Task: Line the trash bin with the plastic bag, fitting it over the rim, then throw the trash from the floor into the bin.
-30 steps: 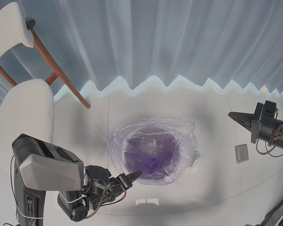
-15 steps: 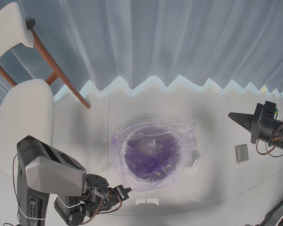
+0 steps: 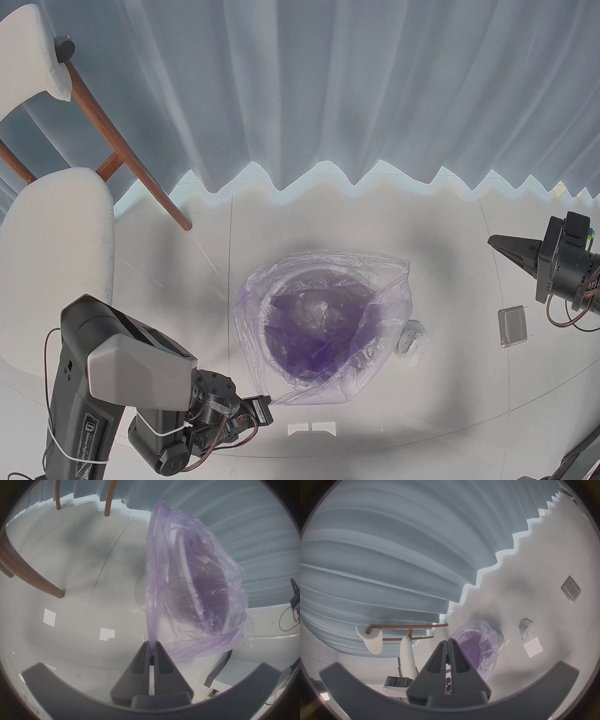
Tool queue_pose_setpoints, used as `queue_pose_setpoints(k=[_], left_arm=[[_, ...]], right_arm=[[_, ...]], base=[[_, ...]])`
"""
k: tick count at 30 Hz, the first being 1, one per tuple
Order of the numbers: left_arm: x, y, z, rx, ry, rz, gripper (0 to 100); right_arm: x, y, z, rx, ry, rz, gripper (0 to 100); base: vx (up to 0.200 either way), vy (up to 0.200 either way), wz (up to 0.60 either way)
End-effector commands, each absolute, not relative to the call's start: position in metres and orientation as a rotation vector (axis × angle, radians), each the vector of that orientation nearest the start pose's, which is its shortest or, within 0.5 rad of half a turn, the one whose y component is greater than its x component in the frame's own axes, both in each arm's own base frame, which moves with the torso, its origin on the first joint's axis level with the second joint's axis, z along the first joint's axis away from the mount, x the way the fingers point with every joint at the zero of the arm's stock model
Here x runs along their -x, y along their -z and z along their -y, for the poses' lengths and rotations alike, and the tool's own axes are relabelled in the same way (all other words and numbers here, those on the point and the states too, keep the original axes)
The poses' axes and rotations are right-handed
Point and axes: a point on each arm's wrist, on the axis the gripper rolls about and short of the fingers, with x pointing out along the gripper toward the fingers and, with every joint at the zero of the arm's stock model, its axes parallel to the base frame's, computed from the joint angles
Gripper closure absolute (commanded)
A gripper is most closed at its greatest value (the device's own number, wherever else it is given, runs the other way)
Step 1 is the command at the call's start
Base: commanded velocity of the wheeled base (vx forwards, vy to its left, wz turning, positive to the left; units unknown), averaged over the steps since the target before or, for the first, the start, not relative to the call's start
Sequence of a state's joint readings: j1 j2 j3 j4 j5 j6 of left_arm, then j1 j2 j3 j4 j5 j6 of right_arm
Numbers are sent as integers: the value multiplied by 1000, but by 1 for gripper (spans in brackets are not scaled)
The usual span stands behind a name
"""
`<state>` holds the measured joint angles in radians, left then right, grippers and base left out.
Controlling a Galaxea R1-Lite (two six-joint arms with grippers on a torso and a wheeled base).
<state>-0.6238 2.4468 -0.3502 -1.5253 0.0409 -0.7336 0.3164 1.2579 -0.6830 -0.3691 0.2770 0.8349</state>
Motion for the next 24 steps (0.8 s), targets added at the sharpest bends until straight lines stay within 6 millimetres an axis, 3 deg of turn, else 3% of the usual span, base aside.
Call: queue_pose_setpoints(k=[1,7,8,13,14,16,18,19,22,23,24], left_arm=[[-246,61,172,495,318,-732,100],[-249,61,174,495,313,-738,100],[-249,60,174,496,317,-734,0],[-248,53,174,512,317,-692,0],[-240,29,172,524,286,-597,0],[-230,5,168,540,288,-550,0],[-227,-4,166,550,296,-534,0],[-213,-42,158,604,343,-448,0],[-185,-99,156,672,482,-287,0],[-185,-99,156,672,482,-287,0],[-164,-131,157,703,600,-186,0]], right_arm=[[-182,-235,-66,-803,-473,-434,100],[-181,-236,-65,-803,-473,-430,100],[-181,-236,-65,-803,-473,-430,100],[-182,-234,-65,-806,-465,-434,100],[-183,-233,-65,-802,-460,-441,100],[-184,-233,-63,-786,-456,-433,100],[-184,-232,-62,-778,-449,-432,100],[-185,-230,-56,-741,-423,-424,100],[-182,-226,-58,-727,-419,-476,100],[-182,-226,-58,-727,-419,-476,100],[-176,-222,-66,-713,-439,-548,100]], base=[[0,0,0],[0,0,0],[0,0,0],[0,0,0],[0,0,0],[0,0,0],[0,0,0],[0,0,0],[0,0,0],[0,0,0],[0,0,0]])
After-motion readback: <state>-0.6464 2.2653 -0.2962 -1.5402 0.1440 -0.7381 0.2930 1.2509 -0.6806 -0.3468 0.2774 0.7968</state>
